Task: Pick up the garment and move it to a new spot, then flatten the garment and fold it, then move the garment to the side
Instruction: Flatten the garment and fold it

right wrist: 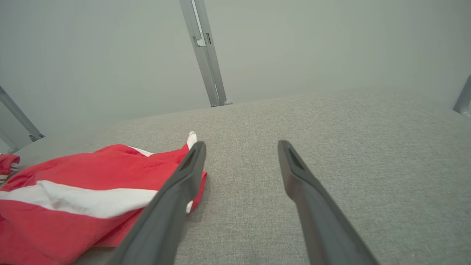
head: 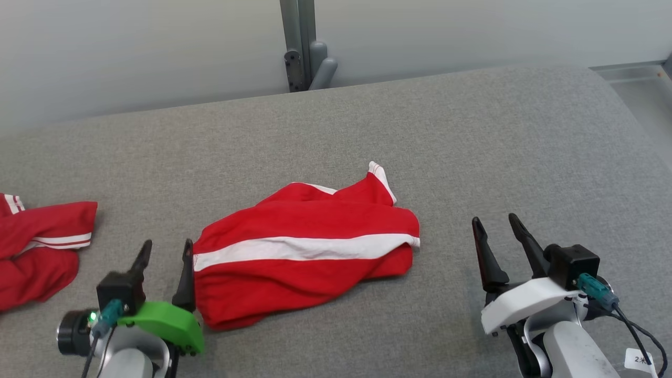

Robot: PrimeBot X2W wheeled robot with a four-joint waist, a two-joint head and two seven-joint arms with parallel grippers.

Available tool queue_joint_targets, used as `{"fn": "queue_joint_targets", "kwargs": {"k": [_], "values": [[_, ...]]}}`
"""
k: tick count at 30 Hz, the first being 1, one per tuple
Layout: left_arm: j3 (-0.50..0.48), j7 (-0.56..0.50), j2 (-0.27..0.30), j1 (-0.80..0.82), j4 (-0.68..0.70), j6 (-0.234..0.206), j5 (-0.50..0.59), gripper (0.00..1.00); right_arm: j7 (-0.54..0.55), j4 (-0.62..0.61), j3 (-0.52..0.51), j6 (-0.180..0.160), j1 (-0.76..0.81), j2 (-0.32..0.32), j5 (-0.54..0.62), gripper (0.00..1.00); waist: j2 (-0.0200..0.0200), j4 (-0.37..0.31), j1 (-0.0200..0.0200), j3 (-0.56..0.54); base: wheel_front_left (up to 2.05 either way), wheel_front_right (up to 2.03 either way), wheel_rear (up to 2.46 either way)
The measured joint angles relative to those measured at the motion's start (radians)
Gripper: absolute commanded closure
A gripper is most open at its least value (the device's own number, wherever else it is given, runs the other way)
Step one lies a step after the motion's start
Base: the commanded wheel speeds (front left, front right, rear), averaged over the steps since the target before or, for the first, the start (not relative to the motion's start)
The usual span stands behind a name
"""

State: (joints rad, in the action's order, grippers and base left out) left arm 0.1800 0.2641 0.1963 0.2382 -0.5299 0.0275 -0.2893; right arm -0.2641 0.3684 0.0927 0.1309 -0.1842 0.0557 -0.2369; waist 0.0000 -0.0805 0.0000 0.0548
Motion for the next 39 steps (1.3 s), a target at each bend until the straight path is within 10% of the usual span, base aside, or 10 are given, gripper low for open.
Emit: {"fn": "queue_joint_targets", "kwargs": {"k": [14, 39], "values": [[-0.139, 0.000, -0.123, -0.223, 0.142, 0.026, 0.109, 0.00, 0.000, -0.027, -0.016, 0.000, 0.069, -0.004, 0.082, 0.00, 0.0000, 0.030, 0.0000, -0.070, 0.00, 0.00, 0.00], [-0.115, 0.000, -0.146, -0.196, 0.125, 0.073, 0.065, 0.00, 0.000, -0.027, 0.027, 0.000, 0.085, -0.006, 0.087, 0.00, 0.0000, 0.056, 0.0000, -0.028, 0.00, 0.00, 0.00]]}}
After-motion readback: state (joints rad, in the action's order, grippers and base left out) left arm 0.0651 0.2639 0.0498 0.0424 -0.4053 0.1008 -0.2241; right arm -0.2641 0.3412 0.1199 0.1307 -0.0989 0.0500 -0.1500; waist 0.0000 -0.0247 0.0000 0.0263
